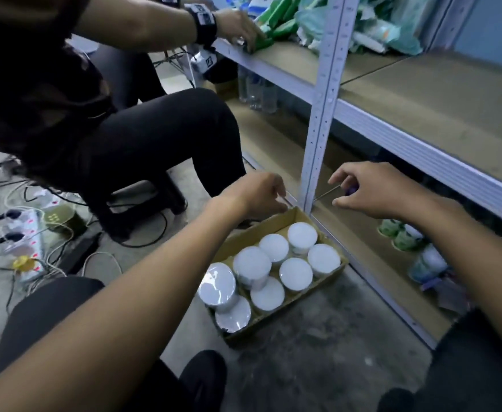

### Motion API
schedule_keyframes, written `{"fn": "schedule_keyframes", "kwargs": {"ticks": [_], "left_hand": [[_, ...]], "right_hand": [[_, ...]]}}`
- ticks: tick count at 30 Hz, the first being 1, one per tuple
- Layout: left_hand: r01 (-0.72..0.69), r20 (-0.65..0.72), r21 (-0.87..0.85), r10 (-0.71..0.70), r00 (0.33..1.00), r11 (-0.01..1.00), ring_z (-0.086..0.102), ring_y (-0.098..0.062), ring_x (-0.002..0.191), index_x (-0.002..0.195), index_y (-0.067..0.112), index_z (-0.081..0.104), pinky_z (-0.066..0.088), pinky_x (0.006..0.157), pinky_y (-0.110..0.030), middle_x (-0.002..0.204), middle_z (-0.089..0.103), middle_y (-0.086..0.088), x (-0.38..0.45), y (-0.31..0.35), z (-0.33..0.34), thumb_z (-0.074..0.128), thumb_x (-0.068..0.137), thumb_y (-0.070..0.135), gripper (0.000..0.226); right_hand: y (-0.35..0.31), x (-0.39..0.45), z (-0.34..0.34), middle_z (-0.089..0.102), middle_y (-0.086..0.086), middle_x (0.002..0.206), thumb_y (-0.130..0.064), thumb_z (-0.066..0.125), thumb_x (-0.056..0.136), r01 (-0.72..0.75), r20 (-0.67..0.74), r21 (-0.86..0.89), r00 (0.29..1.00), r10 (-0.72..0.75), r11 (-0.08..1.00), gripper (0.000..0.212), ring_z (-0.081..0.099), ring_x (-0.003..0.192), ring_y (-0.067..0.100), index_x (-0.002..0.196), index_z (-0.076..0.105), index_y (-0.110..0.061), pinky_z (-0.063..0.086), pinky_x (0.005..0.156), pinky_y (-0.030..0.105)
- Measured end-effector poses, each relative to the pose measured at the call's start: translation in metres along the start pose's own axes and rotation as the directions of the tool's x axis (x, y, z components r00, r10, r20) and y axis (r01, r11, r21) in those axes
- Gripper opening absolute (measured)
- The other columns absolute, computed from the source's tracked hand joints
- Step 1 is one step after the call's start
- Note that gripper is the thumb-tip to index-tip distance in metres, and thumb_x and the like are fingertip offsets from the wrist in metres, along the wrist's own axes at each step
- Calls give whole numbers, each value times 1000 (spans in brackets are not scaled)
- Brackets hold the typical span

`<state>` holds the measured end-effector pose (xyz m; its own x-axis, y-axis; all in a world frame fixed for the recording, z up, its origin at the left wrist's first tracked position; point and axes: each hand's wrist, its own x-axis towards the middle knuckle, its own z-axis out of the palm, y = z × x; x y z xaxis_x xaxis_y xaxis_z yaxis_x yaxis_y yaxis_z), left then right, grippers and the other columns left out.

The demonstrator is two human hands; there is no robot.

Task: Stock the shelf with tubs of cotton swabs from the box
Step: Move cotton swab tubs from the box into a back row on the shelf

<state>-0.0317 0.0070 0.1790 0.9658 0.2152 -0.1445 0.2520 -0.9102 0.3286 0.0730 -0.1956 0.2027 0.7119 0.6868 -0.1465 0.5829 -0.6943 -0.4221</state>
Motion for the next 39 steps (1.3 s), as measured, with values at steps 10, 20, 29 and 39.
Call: {"fn": "schedule_keyframes", "kwargs": {"ticks": [10,20,29,39], "left_hand": [[280,171,-32,-271,947,959,61,-25,101,120,16,60,55,84,-40,116,62,-5,-32,-75,76,72,81,32,44],[513,300,23,-495,815,858,32,-35,138,150,26,29,42,105,-51,153,27,-7,-73,-126,152,81,66,51,101],[545,304,-55,-506,808,837,33,-33,137,152,33,21,43,104,-48,156,17,0,-86,-136,175,84,61,52,112],[520,259,-101,-482,837,848,35,-32,136,152,22,22,46,102,-44,151,24,-5,-87,-133,182,85,65,45,109]], "right_hand": [[-19,45,101,63,2,123,-27,77,81,35,141,-16,989,-33,999,41,59,112,25,119,63,-31,51,83,35],[-40,69,221,40,4,152,-35,80,77,173,351,-133,929,-117,976,83,44,131,30,148,37,-31,47,96,41],[-44,71,269,13,6,159,-40,84,72,177,444,-212,894,-67,961,109,32,135,40,153,11,-43,47,96,51],[-39,71,279,14,8,156,-33,73,83,151,382,-173,921,-76,973,91,33,130,40,153,16,-43,48,94,48]]}}
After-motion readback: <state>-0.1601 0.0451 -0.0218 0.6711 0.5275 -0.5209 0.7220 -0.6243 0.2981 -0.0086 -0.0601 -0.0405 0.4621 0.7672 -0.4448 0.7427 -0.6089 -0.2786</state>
